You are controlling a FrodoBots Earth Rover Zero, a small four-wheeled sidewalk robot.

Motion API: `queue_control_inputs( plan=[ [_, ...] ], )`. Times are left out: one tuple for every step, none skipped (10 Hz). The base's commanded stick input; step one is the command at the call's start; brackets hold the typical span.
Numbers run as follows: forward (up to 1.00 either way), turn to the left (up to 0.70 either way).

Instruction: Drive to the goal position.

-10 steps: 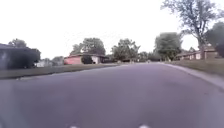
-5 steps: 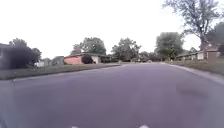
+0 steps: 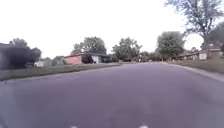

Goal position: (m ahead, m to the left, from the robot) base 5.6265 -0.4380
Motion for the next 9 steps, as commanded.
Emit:
queue_control_inputs(
  plan=[
    [1.00, 0.00],
    [1.00, 0.00],
    [1.00, 0.00],
    [1.00, 0.00],
    [1.00, 0.00],
    [1.00, 0.00],
    [1.00, -0.03],
    [1.00, -0.21],
    [1.00, -0.38]
  ],
)
